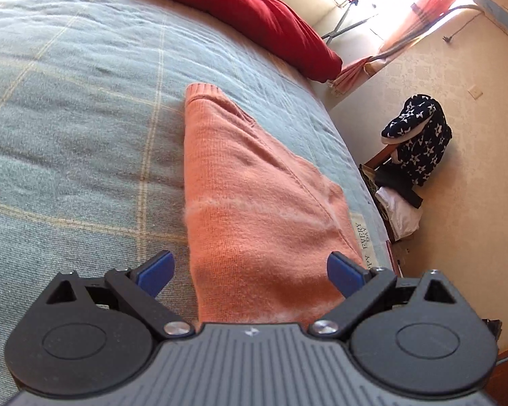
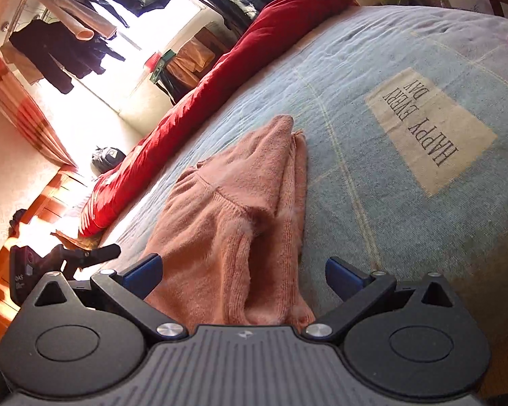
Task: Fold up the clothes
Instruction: 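Lower both tools onto the sweater end and close them on it, then hold the sweater end with both tools and lift it off the bed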
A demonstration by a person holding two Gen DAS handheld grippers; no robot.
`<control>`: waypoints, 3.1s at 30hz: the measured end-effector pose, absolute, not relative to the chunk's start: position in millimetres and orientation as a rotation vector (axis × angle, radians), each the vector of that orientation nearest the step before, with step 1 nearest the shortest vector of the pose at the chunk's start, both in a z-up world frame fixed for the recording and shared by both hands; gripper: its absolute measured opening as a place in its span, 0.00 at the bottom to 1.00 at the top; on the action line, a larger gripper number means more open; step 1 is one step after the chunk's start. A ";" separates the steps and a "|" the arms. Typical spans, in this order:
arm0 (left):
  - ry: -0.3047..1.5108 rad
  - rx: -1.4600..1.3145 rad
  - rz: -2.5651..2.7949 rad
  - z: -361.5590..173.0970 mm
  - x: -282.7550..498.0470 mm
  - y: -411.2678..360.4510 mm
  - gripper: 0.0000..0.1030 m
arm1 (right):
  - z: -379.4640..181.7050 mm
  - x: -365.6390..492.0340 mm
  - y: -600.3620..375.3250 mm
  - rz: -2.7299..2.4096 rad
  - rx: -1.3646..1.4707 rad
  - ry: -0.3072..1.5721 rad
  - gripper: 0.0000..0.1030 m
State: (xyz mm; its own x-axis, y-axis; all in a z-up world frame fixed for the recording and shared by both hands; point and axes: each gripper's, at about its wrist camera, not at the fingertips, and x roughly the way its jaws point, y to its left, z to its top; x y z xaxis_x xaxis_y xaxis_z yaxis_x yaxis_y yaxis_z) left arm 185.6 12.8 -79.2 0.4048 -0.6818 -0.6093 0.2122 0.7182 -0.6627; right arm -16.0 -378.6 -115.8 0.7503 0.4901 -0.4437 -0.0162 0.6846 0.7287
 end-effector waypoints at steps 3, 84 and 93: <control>1.062 -0.579 -0.617 -95.6 196.3 13.4 0.94 | -123.5 12.2 -390.5 0.362 0.866 0.706 1.00; 1.168 -0.643 -0.877 -142.4 289.5 -6.3 0.72 | -162.4 151.4 -400.9 0.699 1.011 1.026 0.75; 1.212 -0.660 -0.810 -128.1 286.0 -15.3 0.83 | -146.0 147.9 -382.1 0.677 0.958 0.993 1.00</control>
